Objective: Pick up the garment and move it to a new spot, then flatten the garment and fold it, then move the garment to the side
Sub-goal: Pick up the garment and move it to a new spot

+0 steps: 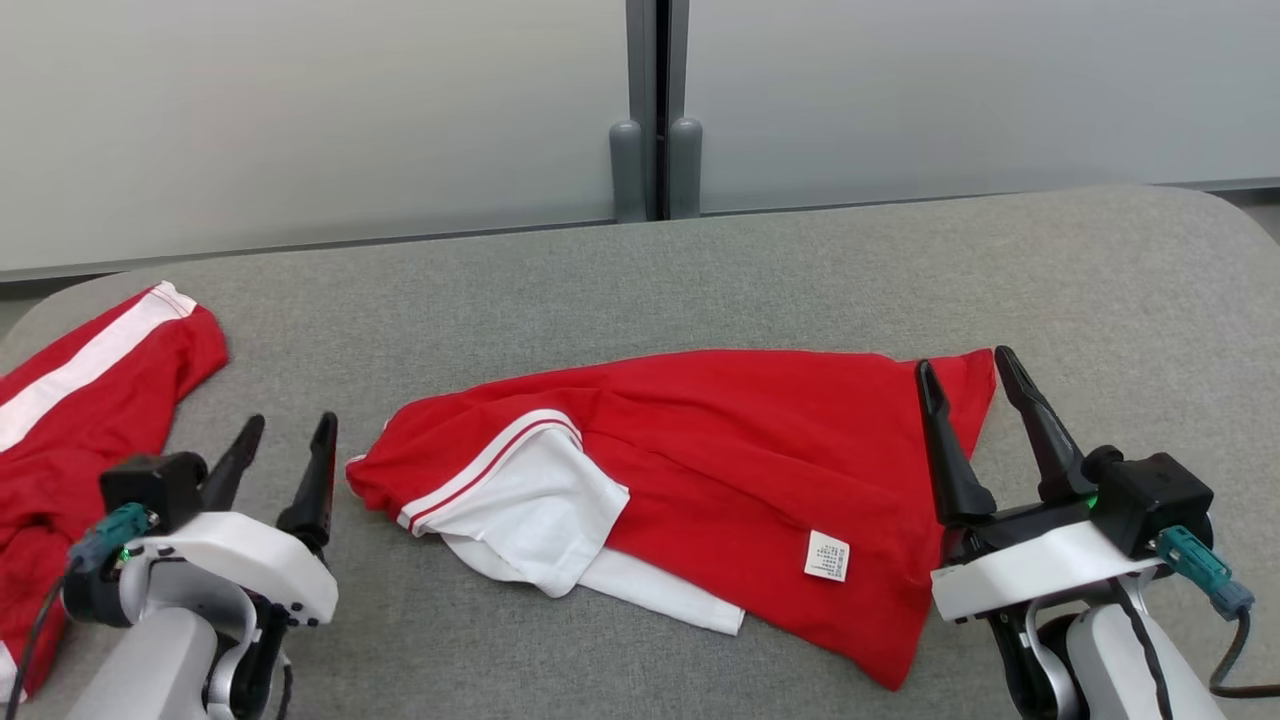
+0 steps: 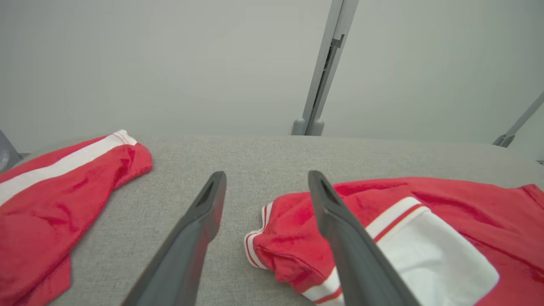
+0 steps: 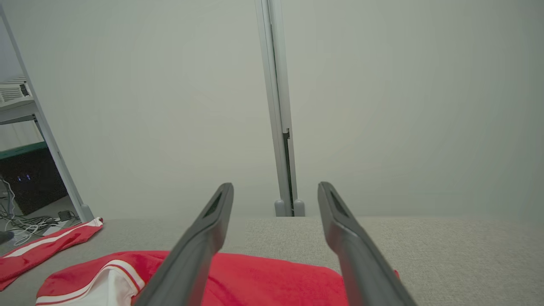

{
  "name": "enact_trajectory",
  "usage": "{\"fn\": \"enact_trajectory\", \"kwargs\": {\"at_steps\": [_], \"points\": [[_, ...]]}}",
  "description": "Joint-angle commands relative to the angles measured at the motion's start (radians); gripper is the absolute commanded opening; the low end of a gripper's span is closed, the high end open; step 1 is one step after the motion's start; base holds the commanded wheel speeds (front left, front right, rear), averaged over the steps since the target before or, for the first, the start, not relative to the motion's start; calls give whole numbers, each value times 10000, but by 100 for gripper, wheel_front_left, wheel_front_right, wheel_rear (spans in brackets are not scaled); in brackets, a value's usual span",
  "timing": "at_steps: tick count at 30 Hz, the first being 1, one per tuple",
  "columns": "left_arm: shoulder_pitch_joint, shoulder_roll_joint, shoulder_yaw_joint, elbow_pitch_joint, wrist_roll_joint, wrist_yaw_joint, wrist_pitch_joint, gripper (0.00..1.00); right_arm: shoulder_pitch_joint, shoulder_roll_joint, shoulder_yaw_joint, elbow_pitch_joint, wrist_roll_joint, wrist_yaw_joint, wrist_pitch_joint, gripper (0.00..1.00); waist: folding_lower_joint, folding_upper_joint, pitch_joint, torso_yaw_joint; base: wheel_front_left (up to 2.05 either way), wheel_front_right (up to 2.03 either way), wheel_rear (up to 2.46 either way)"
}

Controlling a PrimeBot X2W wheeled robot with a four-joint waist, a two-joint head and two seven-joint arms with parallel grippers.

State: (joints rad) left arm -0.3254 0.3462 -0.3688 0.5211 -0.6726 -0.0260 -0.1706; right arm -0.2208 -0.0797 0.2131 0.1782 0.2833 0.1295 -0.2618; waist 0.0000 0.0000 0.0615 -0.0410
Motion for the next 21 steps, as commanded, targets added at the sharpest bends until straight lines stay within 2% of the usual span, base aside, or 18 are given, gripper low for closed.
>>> {"fn": "enact_trajectory", "kwargs": {"at_steps": [1,10,15,21], "points": [[-144,111,73,-180,59,93,-91,100,29,-109,-31,2,42,23,-48,100,0,0,-99,70,0,0,0],[1454,701,819,-3101,453,1376,-716,100,476,-274,-368,-186,22,23,-46,100,0,0,-610,147,0,0,0],[2606,415,751,-4501,639,2159,-778,100,995,-326,-638,-289,48,23,-48,100,0,0,-711,252,0,0,0],[3444,64,574,-5188,1064,2683,-880,100,1570,-296,-898,-615,58,23,-48,100,0,0,-753,287,0,0,0]]}}
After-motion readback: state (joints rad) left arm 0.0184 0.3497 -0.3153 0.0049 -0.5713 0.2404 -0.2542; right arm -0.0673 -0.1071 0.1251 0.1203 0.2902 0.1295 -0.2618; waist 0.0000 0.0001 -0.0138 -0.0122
